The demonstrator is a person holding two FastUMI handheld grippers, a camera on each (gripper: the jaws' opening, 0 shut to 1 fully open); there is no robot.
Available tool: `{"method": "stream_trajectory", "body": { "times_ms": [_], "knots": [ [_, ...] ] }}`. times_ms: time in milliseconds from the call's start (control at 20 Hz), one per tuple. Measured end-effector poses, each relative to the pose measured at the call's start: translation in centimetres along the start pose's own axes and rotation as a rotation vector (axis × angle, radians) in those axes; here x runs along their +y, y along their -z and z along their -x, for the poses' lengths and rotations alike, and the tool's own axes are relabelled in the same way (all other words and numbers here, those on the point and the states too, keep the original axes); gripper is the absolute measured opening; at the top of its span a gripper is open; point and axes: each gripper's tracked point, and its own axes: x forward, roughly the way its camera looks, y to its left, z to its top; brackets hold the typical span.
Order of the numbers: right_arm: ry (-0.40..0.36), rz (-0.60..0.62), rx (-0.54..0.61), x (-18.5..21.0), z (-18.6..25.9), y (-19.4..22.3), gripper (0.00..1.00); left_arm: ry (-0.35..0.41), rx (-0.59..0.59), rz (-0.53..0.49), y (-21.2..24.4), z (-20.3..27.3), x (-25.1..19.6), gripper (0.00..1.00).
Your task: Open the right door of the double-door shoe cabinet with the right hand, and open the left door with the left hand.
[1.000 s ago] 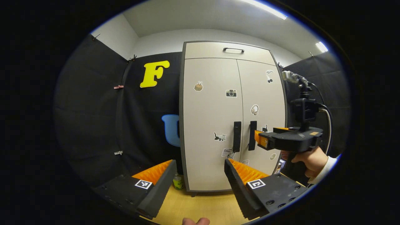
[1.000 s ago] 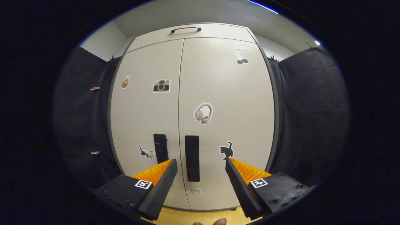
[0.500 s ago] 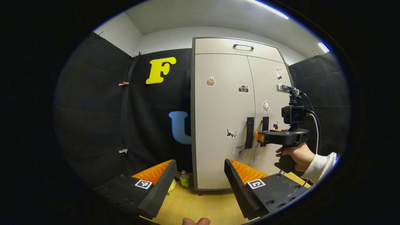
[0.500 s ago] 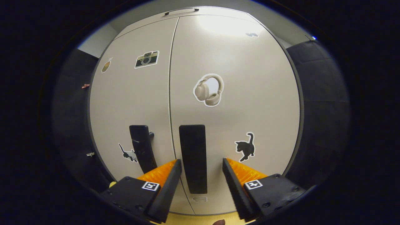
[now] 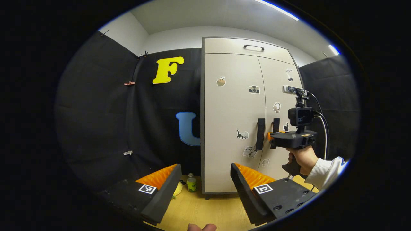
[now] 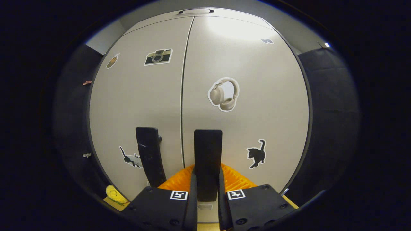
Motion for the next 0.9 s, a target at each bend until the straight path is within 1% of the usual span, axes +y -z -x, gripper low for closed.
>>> {"method": "stream_trajectory", "body": {
  "times_ms": [100,150,200,250,300,350,550,700,900],
  "knots": [
    [0.002,-0.024,0.004,0.0,0.0,0.1,0.3,-0.002,0.002,0.003,0.0,0.4,0.1,0.94],
    [-0.005,-0.034,0.035,-0.1,0.0,0.3,0.3,-0.004,0.001,0.004,0.0,0.6,0.1,0.94],
    [-0.008,-0.047,0.053,-0.1,0.4,0.3,0.24,-0.006,-0.002,0.005,-0.1,0.9,0.1,0.94],
    [-0.001,-0.032,0.072,-0.2,0.4,0.3,0.23,-0.01,-0.004,0.005,-0.1,1.1,0.2,0.95],
    [0.007,-0.014,0.073,-0.3,1.0,0.1,0.17,-0.014,-0.007,0.005,-0.2,1.4,0.4,0.95],
    [0.01,-0.006,0.067,-0.4,1.2,0.0,0.17,-0.019,-0.009,0.006,-0.2,1.5,0.5,0.95],
    [0.003,-0.038,0.061,-1.1,2.6,-0.4,0.17,-0.039,-0.006,0.01,0.0,2.4,0.7,0.95],
    [-0.009,-0.069,0.052,-1.7,3.6,-0.6,0.17,-0.039,-0.002,0.013,0.1,3.7,-0.1,0.95],
    [-0.035,-0.108,0.063,-2.4,4.4,-0.8,0.17,-0.032,0.003,0.006,-0.1,4.0,-1.2,0.94]
  ]
}}
